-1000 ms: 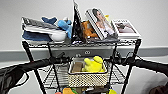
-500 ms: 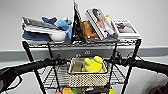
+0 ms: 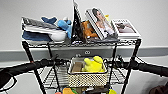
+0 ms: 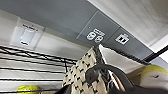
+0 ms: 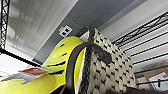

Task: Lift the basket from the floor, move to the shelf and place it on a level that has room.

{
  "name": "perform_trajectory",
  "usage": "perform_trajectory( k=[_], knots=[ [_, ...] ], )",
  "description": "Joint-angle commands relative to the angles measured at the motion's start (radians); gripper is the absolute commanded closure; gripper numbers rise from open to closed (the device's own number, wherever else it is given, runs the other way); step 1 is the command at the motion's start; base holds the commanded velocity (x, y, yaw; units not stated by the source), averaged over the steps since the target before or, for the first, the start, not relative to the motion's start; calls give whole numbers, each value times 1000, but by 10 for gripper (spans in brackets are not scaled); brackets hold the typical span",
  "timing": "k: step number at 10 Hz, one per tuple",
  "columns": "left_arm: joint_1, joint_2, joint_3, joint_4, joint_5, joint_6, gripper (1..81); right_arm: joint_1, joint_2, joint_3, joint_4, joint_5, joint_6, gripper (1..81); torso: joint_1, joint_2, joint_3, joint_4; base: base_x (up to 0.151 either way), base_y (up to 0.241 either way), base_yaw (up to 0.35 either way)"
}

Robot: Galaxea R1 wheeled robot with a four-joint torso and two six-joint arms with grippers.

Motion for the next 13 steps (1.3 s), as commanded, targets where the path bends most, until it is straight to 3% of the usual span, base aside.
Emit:
perform_trajectory(
  k=[1, 3, 9, 13],
  knots=[
    [-165, -76, 92, 8, 19, 5, 10, 174, -11, 25, 13, -36, 1, 10, 0, 0, 0, 0, 0, 0, 0],
    [-142, -171, 232, 11, 7, 7, 10, 151, -68, 105, 12, -21, -1, 10, 0, 0, 0, 0, 0, 0, 0],
    [-24, -403, 547, 13, -56, 14, 10, 94, -388, 533, 5, 79, -2, 10, 0, 0, 0, 0, 0, 0, 0],
    [165, -536, 750, 72, -102, 16, 10, -67, -547, 708, -1, 81, -10, 10, 0, 0, 0, 0, 0, 0, 0]
  ],
)
